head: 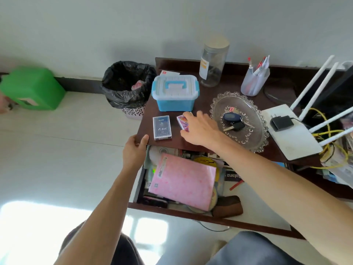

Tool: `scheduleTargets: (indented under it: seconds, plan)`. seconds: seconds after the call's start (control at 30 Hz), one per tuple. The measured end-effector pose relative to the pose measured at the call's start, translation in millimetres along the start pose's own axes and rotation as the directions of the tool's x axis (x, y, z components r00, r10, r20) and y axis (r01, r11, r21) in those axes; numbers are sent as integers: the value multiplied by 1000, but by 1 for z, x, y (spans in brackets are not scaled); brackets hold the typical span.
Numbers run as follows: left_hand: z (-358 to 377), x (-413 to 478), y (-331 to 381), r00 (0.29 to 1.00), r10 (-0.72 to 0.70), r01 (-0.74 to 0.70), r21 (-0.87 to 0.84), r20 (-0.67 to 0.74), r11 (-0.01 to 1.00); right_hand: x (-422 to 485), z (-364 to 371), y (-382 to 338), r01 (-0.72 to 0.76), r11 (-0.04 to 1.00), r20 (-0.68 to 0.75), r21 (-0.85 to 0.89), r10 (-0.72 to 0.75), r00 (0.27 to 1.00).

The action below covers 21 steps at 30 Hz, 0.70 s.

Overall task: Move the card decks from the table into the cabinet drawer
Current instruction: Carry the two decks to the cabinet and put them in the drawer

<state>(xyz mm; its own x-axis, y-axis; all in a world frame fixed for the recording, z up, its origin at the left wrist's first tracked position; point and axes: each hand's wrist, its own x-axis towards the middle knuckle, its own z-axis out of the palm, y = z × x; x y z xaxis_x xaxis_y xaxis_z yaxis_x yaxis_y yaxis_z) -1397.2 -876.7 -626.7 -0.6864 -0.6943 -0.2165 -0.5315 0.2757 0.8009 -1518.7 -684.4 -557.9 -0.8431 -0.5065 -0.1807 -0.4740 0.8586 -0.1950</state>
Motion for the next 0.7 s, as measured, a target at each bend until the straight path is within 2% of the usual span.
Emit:
scheduleTargets:
  seconds: [0.07,0.13,0.2,0.3,0.4,0.5,0.6,0.7]
  plan:
    - [6,-7,7,987,70,-43,191,-141,981,14,2,-1,-32,999,50,-11,32,998]
    - [17,-14,18,956,178,-109,281,-235,954,25,4,-1,-45,999,87,-12,46,995]
    - [30,-19,27,941,258,-178,331,-217,927,32,5,0,-48,999,109,-6,48,993]
    - [45,-20,30,943,318,-249,428,-98,869,37,7,0,-60,997,113,44,55,992]
    - [48,-13,27,945,313,-248,427,-89,870,35,4,-2,-70,994,114,83,60,992]
    - [48,-5,24,950,297,-238,388,-98,890,17,-9,-2,-13,992,56,128,6,998]
    - [49,0,21,940,321,-254,387,-117,886,-27,-29,17,35,959,-27,281,-29,999]
    - [51,4,15,924,353,-274,391,-146,879,-87,-40,49,57,900,1,433,-63,998]
